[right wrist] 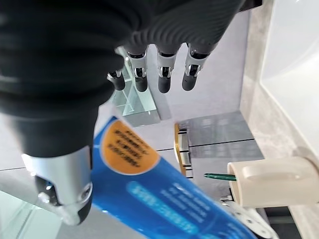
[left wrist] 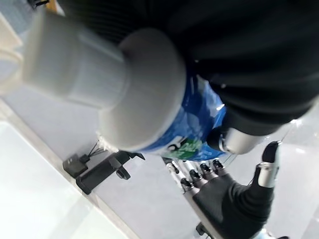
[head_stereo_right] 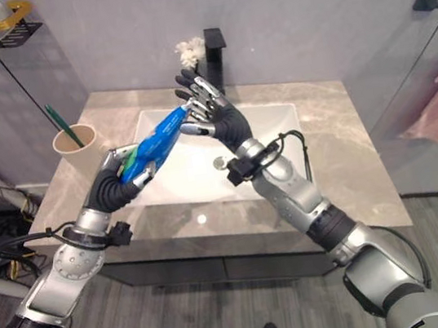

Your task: Put brush and paste in cup on sink, flatten towel.

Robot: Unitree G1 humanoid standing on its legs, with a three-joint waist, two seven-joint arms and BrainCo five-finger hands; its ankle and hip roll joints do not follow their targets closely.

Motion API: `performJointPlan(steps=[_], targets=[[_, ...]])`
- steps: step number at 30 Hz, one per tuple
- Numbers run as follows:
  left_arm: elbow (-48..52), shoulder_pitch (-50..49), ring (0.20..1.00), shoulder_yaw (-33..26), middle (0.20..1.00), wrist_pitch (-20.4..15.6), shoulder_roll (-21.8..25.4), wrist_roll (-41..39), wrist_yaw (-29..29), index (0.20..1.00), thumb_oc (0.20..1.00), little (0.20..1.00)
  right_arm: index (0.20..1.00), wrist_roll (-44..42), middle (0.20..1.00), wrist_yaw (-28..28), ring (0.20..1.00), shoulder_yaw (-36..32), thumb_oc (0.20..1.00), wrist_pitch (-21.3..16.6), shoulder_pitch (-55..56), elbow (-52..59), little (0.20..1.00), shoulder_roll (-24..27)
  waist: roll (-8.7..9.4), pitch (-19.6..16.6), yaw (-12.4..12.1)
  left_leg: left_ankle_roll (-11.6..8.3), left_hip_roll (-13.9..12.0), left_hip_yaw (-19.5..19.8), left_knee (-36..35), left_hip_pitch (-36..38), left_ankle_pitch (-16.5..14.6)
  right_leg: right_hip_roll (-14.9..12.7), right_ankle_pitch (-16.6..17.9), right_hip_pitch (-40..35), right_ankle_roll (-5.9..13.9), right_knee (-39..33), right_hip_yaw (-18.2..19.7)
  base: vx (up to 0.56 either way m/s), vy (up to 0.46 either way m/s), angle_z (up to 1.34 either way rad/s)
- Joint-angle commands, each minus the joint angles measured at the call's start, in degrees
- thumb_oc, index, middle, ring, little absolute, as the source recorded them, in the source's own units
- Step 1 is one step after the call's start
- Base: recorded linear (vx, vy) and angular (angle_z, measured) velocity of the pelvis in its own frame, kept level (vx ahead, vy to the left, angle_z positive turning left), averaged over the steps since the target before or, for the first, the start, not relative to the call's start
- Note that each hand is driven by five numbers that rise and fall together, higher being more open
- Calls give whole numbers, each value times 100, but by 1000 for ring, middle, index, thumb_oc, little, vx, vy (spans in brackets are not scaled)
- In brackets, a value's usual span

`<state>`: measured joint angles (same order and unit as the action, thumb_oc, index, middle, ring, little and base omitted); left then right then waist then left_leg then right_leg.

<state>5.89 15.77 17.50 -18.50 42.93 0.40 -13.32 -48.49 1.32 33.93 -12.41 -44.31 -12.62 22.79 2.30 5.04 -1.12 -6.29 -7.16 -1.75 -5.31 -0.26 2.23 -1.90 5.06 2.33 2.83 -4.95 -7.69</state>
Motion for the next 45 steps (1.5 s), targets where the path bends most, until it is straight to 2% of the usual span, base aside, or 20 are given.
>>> performJointPlan(steps=[1,9,10,11,12,14,20,21,29,31,32,33,34,35,44,45], targets=[[303,779,200,306,200,-237,441,-158,-64,200,200,200,1000,172,1000,-72,1000,193,1000,-27,-890,-216,1000,-7,203,-102,-33,74,81,-55,31,6,-73,-502,-160,-144,523,10,230,25,17,-13],[252,1176,200,616,200,-154,451,55,-144,200,200,200,1000,-89,1000,25,1000,385,1000,66,-1060,-303,1000,-54,234,-75,3,93,96,-72,31,-55,-60,-516,-151,-70,536,10,266,7,6,-3],[229,1251,200,679,200,-147,423,65,-158,200,200,200,906,-169,906,4,906,395,906,52,-1068,-320,906,-128,236,-66,9,99,101,-75,31,-61,-62,-518,-143,-56,538,11,281,0,0,0],[207,1262,200,689,200,-147,411,57,-163,200,200,200,727,-205,727,0,727,392,727,50,-1073,-331,727,-177,239,-63,8,104,103,-87,31,-56,-66,-520,-140,-53,540,10,293,0,0,0],[204,1264,200,691,200,-149,412,57,-164,200,200,200,630,-205,630,0,630,392,630,49,-1074,-333,630,-178,240,-62,5,104,103,-90,31,-55,-66,-520,-140,-52,540,11,296,0,0,0],[187,1291,200,703,200,-122,345,45,-189,200,200,200,200,-260,200,-40,200,387,200,24,-1077,-336,200,-271,252,-59,0,110,107,-108,31,-44,-78,-518,-139,-49,541,4,314,0,0,0],[175,1097,200,607,200,-30,127,141,-342,200,200,200,200,-248,200,-370,200,75,200,-147,-945,-293,200,-677,255,-59,-8,130,107,-123,31,-27,-106,-517,-161,-68,542,-5,334,11,2,-1],[142,969,200,508,200,30,56,148,-434,200,200,200,200,-238,200,-637,200,-127,200,-226,-818,-395,200,-865,248,-51,-28,136,108,-112,31,-24,-108,-522,-169,-82,540,-5,316,0,0,0],[197,533,200,186,200,146,-104,151,-689,200,200,200,200,145,200,-1234,200,-501,200,-391,-777,-274,200,-1236,268,-20,-121,173,127,-51,31,-79,-114,-527,-198,-86,534,-5,272,1,0,0],[224,432,256,110,256,134,-132,112,-741,256,256,256,200,250,200,-1370,200,-613,200,-450,-876,-266,200,-1329,292,-12,-194,186,133,-11,31,-108,-109,-537,-206,-87,534,-5,241,0,0,0],[229,406,341,85,341,130,-133,100,-769,341,341,341,200,282,200,-1439,200,-625,200,-472,-938,-260,200,-1363,304,-8,-218,192,139,7,31,-121,-105,-540,-208,-86,536,-5,226,0,0,0],[224,388,551,75,551,140,-143,111,-787,551,551,551,200,309,200,-1481,200,-652,200,-487,-973,-277,200,-1387,311,-2,-232,195,144,19,31,-128,-106,-543,-210,-86,537,-5,216,0,0,0],[220,357,906,38,906,157,-151,125,-829,906,906,906,200,343,200,-1538,200,-675,200,-509,-1043,-289,200,-1427,324,1,-256,200,152,30,31,-136,-110,-549,-208,-84,543,-5,217,0,0,0],[234,290,1000,-17,1000,167,-167,166,-879,1000,1000,1000,200,381,200,-1585,200,-708,200,-519,-1107,-308,200,-1449,340,3,-287,207,158,43,31,-145,-114,-551,-212,-83,544,-5,220,0,0,0],[423,-218,1000,-375,1000,105,-145,184,-1086,1000,1000,1000,200,628,200,-1902,200,-884,200,-611,-1542,-351,200,-1380,419,19,-491,251,220,153,31,-196,-117,-594,-204,-107,557,-5,146,10,6,4],[463,-437,1000,-517,1000,46,-111,146,-1150,1000,1000,1000,200,731,200,-2004,200,-951,200,-639,-1704,-357,200,-1308,435,27,-583,257,241,196,31,-231,-109,-605,-206,-110,563,-5,109,18,13,12]])
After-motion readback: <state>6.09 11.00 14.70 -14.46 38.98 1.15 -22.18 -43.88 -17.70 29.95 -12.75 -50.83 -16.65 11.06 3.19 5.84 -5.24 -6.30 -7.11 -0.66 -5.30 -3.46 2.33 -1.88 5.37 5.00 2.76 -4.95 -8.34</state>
